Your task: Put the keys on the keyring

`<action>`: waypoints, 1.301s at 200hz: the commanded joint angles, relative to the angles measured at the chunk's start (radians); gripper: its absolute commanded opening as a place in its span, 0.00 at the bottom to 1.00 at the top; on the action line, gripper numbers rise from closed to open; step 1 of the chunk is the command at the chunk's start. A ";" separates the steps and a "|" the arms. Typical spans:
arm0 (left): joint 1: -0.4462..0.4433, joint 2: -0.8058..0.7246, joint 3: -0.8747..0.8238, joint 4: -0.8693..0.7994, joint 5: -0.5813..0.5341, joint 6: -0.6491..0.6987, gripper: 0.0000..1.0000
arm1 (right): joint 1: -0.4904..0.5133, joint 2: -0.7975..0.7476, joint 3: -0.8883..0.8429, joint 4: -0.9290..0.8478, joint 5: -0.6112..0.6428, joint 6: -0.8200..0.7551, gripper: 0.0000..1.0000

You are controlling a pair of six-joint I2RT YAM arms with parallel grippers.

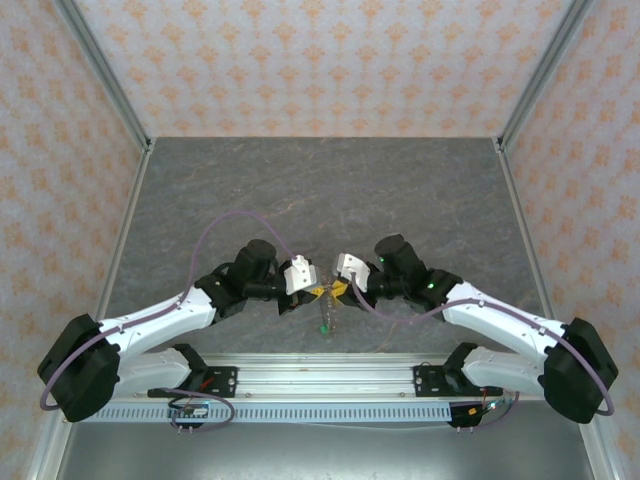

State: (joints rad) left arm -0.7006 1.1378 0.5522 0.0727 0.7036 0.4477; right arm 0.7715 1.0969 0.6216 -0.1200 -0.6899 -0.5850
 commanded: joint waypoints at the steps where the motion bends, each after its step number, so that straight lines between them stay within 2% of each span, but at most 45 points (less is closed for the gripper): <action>1: -0.005 -0.031 -0.008 0.058 0.036 0.024 0.00 | -0.002 0.011 0.040 0.027 -0.037 -0.048 0.17; 57: -0.005 -0.029 -0.002 0.050 0.033 0.027 0.00 | -0.002 -0.003 0.024 0.073 -0.003 -0.055 0.19; 196: -0.005 -0.032 0.001 0.040 0.041 0.026 0.00 | -0.001 0.042 0.035 0.099 -0.030 -0.073 0.18; 221: -0.005 -0.027 0.003 0.040 0.040 0.024 0.00 | -0.001 0.040 0.035 0.100 -0.040 -0.063 0.11; 243: -0.005 -0.025 0.005 0.036 0.029 0.022 0.00 | -0.002 0.037 0.046 0.075 -0.033 -0.064 0.00; 260: -0.006 -0.024 0.008 0.026 0.019 0.025 0.00 | -0.001 0.035 0.068 0.025 -0.039 -0.074 0.00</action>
State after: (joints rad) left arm -0.7006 1.1339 0.5476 0.0711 0.7074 0.4545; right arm 0.7715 1.1381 0.6323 -0.0669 -0.7036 -0.6434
